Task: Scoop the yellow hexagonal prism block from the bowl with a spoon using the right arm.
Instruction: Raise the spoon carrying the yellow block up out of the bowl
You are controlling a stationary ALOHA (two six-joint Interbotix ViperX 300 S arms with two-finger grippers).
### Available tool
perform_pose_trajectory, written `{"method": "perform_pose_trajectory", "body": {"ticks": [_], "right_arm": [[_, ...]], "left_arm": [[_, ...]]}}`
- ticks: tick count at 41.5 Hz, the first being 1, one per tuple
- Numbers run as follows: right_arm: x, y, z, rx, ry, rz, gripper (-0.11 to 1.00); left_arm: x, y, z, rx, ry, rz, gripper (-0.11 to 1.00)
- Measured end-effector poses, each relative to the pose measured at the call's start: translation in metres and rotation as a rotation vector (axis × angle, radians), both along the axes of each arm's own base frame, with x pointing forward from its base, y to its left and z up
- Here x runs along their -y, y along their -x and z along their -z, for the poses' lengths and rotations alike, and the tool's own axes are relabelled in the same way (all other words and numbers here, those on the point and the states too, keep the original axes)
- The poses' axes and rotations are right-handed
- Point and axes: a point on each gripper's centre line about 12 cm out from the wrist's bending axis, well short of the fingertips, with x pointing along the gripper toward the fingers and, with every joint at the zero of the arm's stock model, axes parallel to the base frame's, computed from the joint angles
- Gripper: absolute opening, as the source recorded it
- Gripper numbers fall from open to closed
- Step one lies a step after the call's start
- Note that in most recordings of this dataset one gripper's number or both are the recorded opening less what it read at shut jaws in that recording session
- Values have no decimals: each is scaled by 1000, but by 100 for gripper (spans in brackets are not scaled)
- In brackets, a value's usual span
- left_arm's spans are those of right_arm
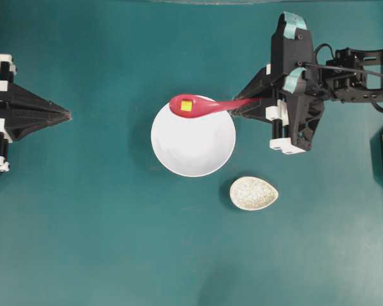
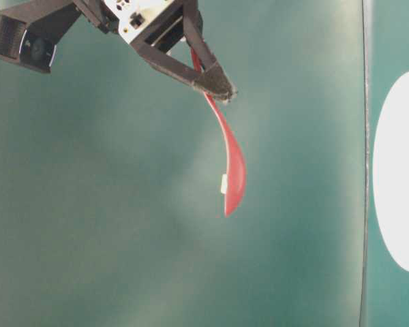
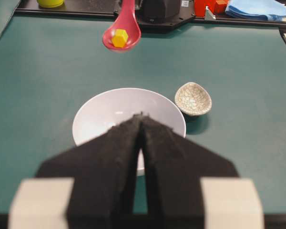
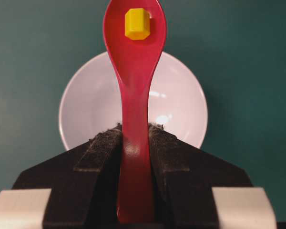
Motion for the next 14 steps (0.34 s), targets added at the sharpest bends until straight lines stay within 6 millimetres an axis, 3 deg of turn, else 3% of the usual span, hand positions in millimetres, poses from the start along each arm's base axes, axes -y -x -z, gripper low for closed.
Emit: {"method": "perform_pose_trajectory", "body": {"ticks": [14], "right_arm": [[2, 0, 1, -6, 35, -8, 21]], "left_arm": [[0, 0, 0, 0, 0, 0, 1]]}}
